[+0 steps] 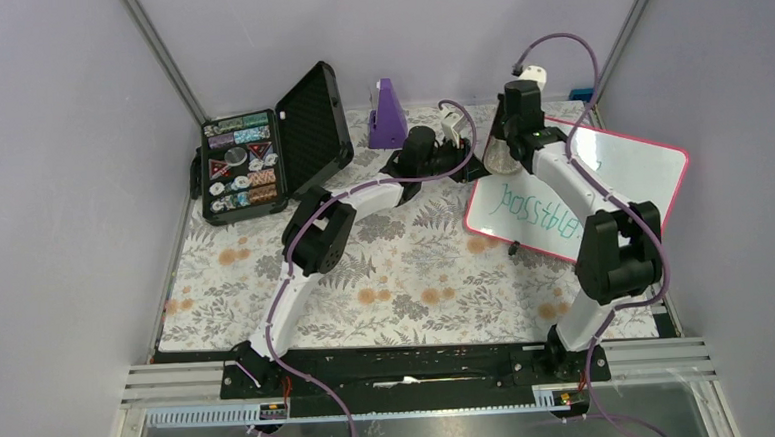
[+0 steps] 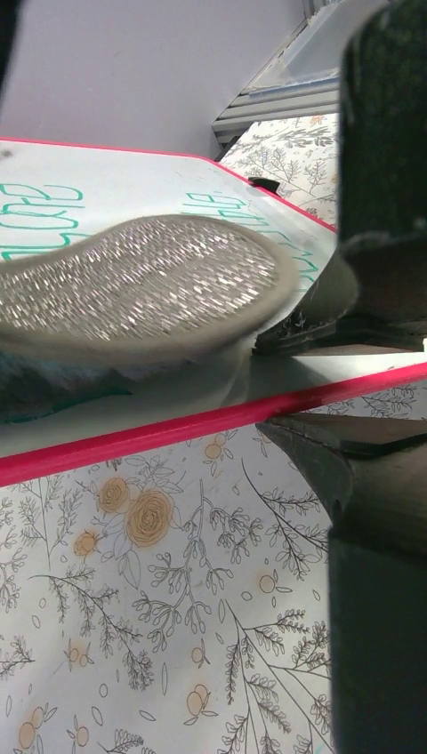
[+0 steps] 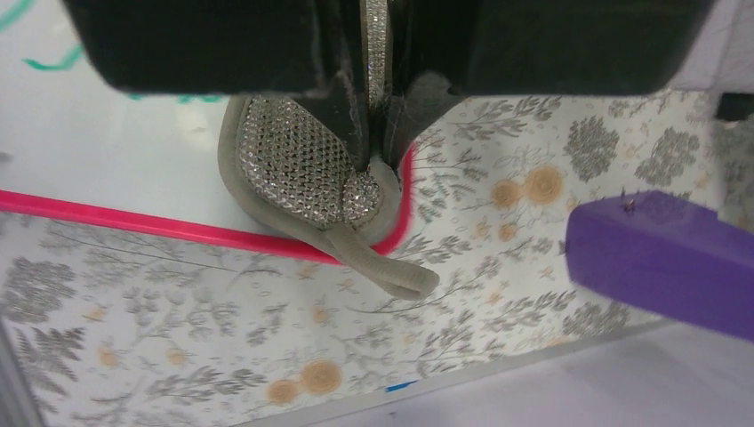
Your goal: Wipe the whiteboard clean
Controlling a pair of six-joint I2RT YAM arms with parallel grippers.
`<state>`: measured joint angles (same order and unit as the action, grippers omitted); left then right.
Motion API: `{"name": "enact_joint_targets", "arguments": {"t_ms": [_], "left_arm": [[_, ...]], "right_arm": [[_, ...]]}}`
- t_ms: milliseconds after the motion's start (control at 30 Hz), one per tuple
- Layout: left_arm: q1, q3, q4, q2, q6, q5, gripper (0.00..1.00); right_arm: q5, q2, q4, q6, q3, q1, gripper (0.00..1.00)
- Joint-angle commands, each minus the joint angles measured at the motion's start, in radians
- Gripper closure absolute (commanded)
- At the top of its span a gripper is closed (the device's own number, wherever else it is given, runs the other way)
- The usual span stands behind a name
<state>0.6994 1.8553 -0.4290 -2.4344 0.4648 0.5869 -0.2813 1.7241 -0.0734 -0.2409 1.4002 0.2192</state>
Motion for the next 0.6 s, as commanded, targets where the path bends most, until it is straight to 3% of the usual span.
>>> {"name": "enact_joint_targets", "arguments": {"t_ms": [0,200,367,567], "left_arm": [[0.015,-0.024,-0.004,0.042,-0.145,-0.084,1.0],[0.018,-0.025,0.003,0.044,-0.158,-0.09,1.0],[0.021,-0.028,0.01,0.049,-0.172,-0.099,1.0],[0.026,-0.031,0.015,0.053,-0.184,-0.107,1.0]], "right_arm": [[-0.143,-0.073,-0.039,-0.045,-0.059,-0.113,1.0],[-0.231,-0.125,-0.056,-0.021,-0.096,-0.134,1.0],[-0.065,-0.062,-0.015,-0.011,-0.068,-0.117,1.0],[0.03,0.104,-0.06,0.027,0.111,0.023,1.0]]}}
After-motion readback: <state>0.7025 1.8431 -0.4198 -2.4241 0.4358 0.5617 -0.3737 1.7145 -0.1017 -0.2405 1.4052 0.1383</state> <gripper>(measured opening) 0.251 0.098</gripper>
